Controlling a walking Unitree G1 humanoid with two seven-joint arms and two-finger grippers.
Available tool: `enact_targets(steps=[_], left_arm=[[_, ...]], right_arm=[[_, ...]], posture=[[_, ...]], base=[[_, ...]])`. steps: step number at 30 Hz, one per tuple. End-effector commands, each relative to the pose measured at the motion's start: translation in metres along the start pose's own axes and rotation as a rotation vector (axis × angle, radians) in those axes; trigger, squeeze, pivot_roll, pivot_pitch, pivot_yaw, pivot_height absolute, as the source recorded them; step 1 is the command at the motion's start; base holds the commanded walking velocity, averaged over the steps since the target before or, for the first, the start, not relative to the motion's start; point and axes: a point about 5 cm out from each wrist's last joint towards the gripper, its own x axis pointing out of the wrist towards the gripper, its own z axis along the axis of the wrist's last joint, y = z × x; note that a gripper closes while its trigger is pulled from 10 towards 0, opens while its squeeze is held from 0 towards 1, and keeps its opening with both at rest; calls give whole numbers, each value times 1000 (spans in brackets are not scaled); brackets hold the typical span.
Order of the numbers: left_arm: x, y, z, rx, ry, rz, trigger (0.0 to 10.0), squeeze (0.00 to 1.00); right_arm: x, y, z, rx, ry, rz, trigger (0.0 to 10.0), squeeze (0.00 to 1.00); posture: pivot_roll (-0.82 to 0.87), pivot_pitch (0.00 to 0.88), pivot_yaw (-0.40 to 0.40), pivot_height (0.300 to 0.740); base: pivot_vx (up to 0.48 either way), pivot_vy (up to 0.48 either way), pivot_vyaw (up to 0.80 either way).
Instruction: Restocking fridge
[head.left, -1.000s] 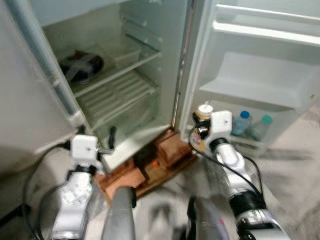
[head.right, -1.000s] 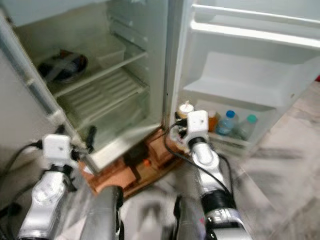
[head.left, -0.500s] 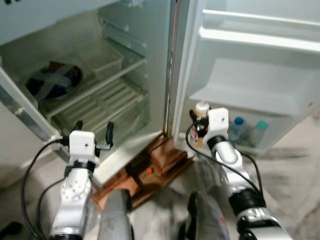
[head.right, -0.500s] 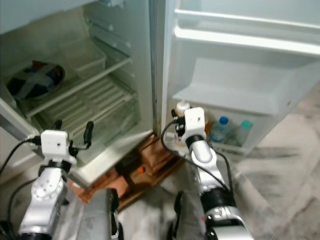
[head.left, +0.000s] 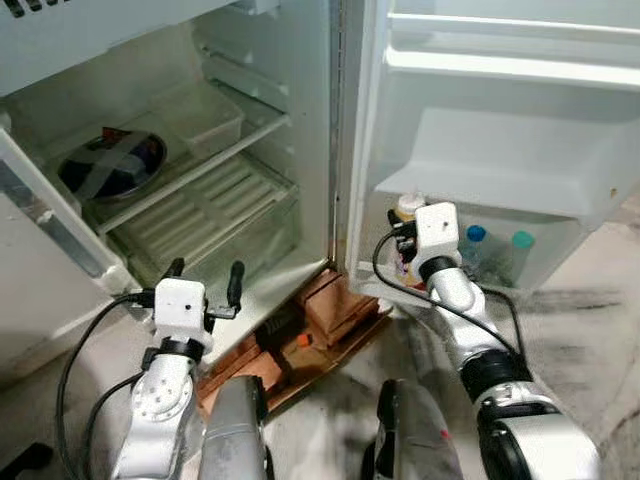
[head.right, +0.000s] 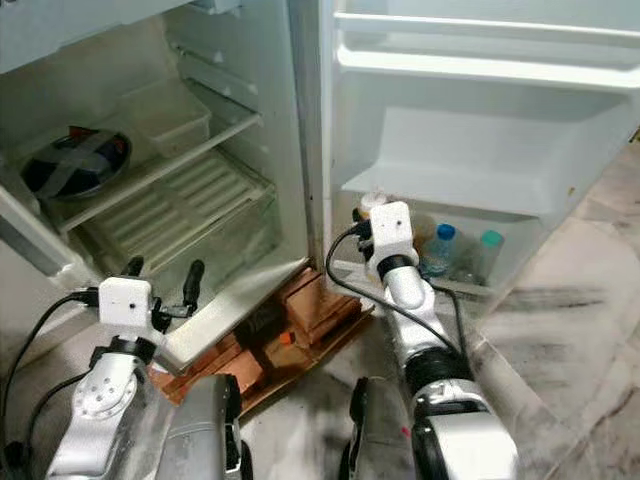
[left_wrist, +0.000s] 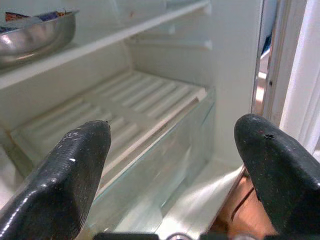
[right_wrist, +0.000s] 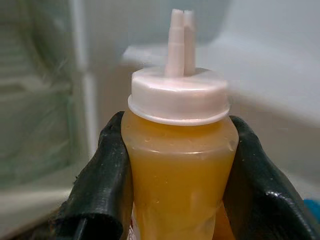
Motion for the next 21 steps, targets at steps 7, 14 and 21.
enact_targets(steps=[7, 14, 21], left_arm=[[-15, 3, 7, 26, 19, -32, 10000, 0], [-20, 0, 16, 18, 17, -34, 10000, 0], [-26, 1, 16, 15, 31, -15, 10000, 0]], right_arm=[[11, 2, 8, -31, -11, -15, 10000, 0], [24, -6, 35, -68, -102, -40, 10000, 0], [32, -7, 57, -205, -192, -60, 10000, 0]], posture=[[248, 229, 83, 569], [262, 263, 76, 559], [275, 277, 61, 559]], base=[[0, 0, 0], [0, 0, 0], [0, 0, 0]])
